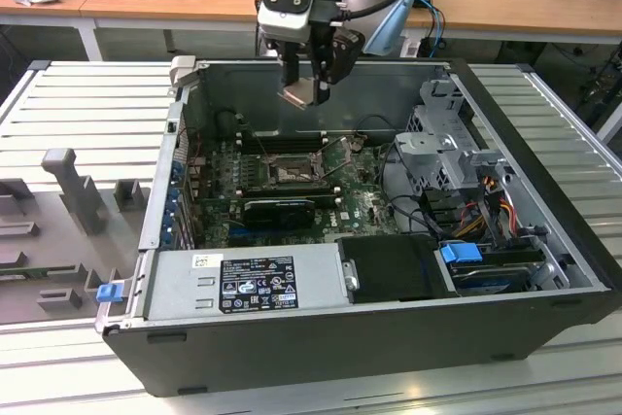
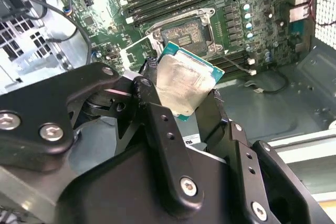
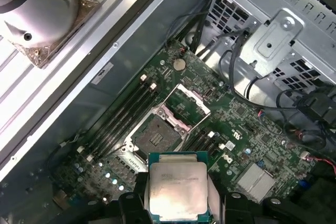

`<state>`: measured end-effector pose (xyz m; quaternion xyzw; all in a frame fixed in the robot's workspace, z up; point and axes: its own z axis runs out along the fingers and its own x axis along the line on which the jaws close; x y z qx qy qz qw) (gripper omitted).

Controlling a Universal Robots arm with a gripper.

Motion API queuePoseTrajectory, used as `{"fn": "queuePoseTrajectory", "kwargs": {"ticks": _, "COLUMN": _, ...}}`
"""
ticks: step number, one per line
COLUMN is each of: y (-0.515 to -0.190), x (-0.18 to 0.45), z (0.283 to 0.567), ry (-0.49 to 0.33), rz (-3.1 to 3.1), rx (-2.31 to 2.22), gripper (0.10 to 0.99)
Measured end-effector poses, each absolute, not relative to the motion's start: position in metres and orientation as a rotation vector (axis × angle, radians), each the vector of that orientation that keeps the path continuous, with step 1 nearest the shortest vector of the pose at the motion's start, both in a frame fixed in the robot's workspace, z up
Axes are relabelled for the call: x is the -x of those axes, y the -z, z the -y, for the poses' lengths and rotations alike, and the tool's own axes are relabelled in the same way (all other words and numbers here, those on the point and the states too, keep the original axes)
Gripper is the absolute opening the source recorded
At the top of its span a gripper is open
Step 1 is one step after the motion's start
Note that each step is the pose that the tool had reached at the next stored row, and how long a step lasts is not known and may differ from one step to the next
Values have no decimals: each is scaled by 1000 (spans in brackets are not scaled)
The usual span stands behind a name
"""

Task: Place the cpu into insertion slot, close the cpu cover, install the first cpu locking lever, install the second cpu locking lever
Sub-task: 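Place the cpu into insertion slot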

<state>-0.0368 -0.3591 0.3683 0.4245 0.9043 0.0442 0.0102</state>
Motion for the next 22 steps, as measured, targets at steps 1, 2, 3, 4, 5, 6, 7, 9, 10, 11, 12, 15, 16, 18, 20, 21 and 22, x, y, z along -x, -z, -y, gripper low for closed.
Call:
{"fn": "queuePoseTrajectory", "kwargs": {"ticks": 1, "y": -368, "x": 37, "z": 359, "ry": -138, "rz": -2815, "rx": -1341, "gripper": 533}}
{"fn": "queuePoseTrajectory", "kwargs": {"ticks": 2, "y": -368, "x": 37, "z": 359, "ry": -138, "rz": -2806, "rx": -1358, "gripper": 533}}
{"fn": "queuePoseTrajectory", "kwargs": {"ticks": 3, "y": -368, "x": 37, "z": 359, "ry": -137, "rz": -2799, "rx": -1371, "gripper": 533}}
{"fn": "queuePoseTrajectory", "kwargs": {"ticks": 4, "y": -368, "x": 37, "z": 359, "ry": -137, "rz": -2789, "rx": -1390, "gripper": 533}}
{"fn": "queuePoseTrajectory", "kwargs": {"ticks": 5, "y": -368, "x": 37, "z": 359, "ry": -137, "rz": -2779, "rx": -1409, "gripper": 533}}
{"fn": "queuePoseTrajectory", "kwargs": {"ticks": 6, "y": -368, "x": 37, "z": 359, "ry": -137, "rz": -2771, "rx": -1423, "gripper": 533}}
{"fn": "queuePoseTrajectory", "kwargs": {"ticks": 7, "y": -368, "x": 37, "z": 359, "ry": -136, "rz": -2752, "rx": -1458, "gripper": 533}}
{"fn": "queuePoseTrajectory", "kwargs": {"ticks": 9, "y": -368, "x": 37, "z": 359, "ry": -136, "rz": -2728, "rx": -1498, "gripper": 533}}
{"fn": "queuePoseTrajectory", "kwargs": {"ticks": 10, "y": -367, "x": 37, "z": 359, "ry": -135, "rz": -2722, "rx": -1510, "gripper": 533}}
{"fn": "queuePoseTrajectory", "kwargs": {"ticks": 11, "y": -367, "x": 37, "z": 359, "ry": -135, "rz": -2715, "rx": -1521, "gripper": 533}}
{"fn": "queuePoseTrajectory", "kwargs": {"ticks": 12, "y": -367, "x": 37, "z": 359, "ry": -135, "rz": -2704, "rx": -1540, "gripper": 533}}
{"fn": "queuePoseTrajectory", "kwargs": {"ticks": 15, "y": -367, "x": 37, "z": 359, "ry": -134, "rz": -2680, "rx": -1578, "gripper": 533}}
{"fn": "queuePoseTrajectory", "kwargs": {"ticks": 16, "y": -367, "x": 37, "z": 359, "ry": -134, "rz": -2666, "rx": -1600, "gripper": 533}}
{"fn": "queuePoseTrajectory", "kwargs": {"ticks": 18, "y": -367, "x": 37, "z": 359, "ry": -133, "rz": -2647, "rx": -1630, "gripper": 533}}
{"fn": "queuePoseTrajectory", "kwargs": {"ticks": 20, "y": -367, "x": 37, "z": 359, "ry": -133, "rz": -2635, "rx": -1648, "gripper": 533}}
{"fn": "queuePoseTrajectory", "kwargs": {"ticks": 21, "y": -367, "x": 37, "z": 359, "ry": -133, "rz": -2627, "rx": -1660, "gripper": 533}}
{"fn": "queuePoseTrajectory", "kwargs": {"ticks": 22, "y": -367, "x": 37, "z": 359, "ry": -132, "rz": -2622, "rx": -1668, "gripper": 533}}
